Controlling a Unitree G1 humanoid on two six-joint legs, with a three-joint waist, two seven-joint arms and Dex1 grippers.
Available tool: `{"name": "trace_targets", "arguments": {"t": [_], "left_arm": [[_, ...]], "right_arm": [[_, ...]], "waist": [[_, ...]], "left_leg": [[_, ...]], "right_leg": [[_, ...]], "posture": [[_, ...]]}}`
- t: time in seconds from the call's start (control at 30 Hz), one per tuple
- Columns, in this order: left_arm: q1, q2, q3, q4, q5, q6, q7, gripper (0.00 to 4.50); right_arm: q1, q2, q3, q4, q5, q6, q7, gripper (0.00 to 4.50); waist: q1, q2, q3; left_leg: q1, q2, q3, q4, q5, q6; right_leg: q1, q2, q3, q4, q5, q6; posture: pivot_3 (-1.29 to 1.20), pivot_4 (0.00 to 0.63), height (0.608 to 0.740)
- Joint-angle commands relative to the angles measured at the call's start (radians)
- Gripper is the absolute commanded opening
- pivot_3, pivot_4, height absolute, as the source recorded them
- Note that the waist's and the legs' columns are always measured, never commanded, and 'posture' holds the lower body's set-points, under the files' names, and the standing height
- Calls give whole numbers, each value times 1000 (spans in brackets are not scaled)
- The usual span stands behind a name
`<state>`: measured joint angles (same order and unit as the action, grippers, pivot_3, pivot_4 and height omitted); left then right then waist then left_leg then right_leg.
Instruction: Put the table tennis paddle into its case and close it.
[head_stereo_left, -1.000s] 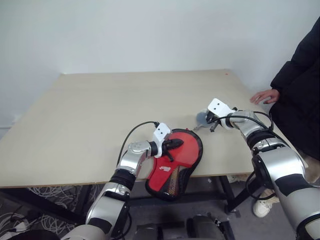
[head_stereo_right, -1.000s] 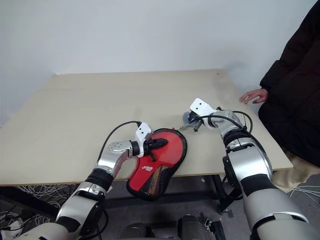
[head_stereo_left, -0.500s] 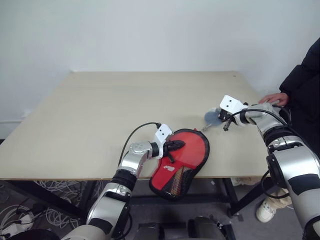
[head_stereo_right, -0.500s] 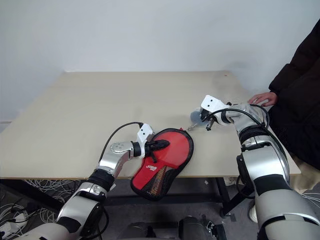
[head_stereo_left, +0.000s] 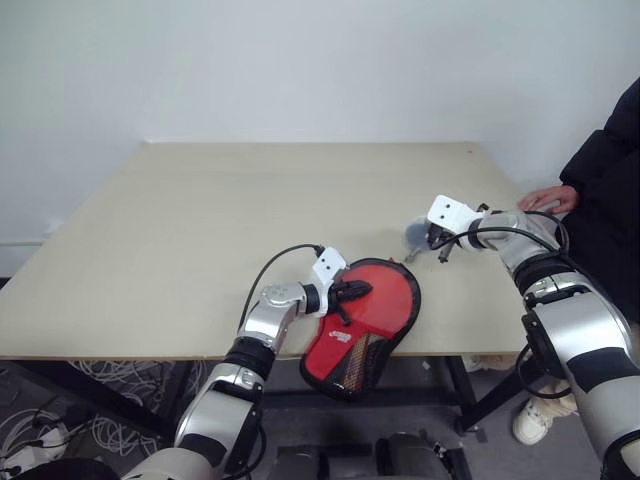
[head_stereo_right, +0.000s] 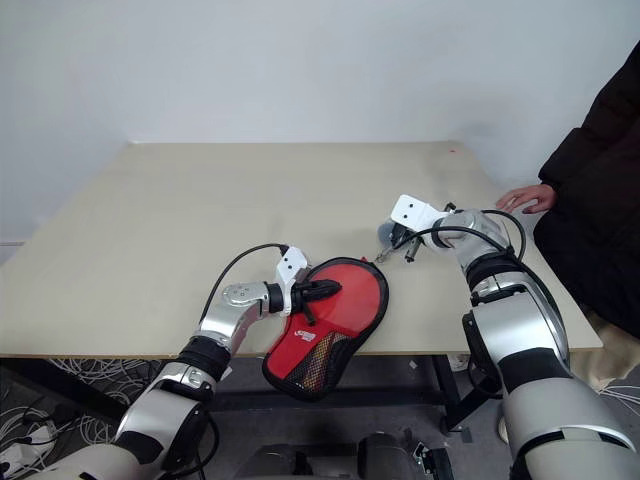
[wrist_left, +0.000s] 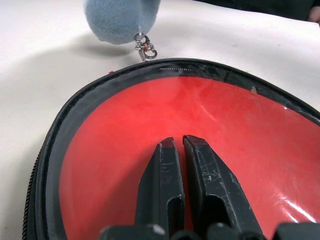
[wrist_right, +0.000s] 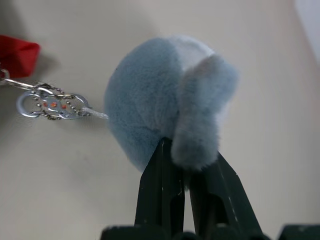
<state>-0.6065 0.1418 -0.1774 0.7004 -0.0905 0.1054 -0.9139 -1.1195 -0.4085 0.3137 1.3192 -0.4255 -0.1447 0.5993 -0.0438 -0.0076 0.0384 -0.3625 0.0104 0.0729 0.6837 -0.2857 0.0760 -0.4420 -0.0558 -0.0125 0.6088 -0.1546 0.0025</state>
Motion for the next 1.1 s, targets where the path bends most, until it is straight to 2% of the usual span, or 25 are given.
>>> {"name": "trace_targets", "arguments": {"t": [0.03,0.23,0.8,0.93,1.1], "left_arm": [[19,2,-24,44,23,28,-13,193],[17,3,-24,38,23,31,-13,193],[29,3,-24,36,27,29,-2,193],[25,0,-25,42,28,28,-3,144],[22,-1,-27,45,28,27,-5,144]], "right_arm": [[-3,-8,25,-4,-42,-32,-108,0],[50,5,59,-7,-58,-97,-100,0],[171,-98,50,-98,-24,-171,145,0],[157,-108,43,-96,-18,-149,162,1030],[120,-141,46,-101,-11,-152,267,2249]], "waist": [[0,0,0],[-3,0,0],[-3,1,-2],[-3,1,-2],[-4,2,-2]], "left_leg": [[0,0,0,0,0,0],[0,0,0,0,0,0],[3,0,-1,0,0,1],[3,0,-1,-1,0,1],[3,0,0,0,0,1]], "right_leg": [[0,0,0,0,0,0],[1,0,0,-1,0,0],[4,1,0,-1,0,0],[4,1,0,-2,0,0],[4,1,0,-1,0,0]], "posture": [[0,0,740],[0,0,740],[0,0,740],[0,0,740],[0,0,740]]}}
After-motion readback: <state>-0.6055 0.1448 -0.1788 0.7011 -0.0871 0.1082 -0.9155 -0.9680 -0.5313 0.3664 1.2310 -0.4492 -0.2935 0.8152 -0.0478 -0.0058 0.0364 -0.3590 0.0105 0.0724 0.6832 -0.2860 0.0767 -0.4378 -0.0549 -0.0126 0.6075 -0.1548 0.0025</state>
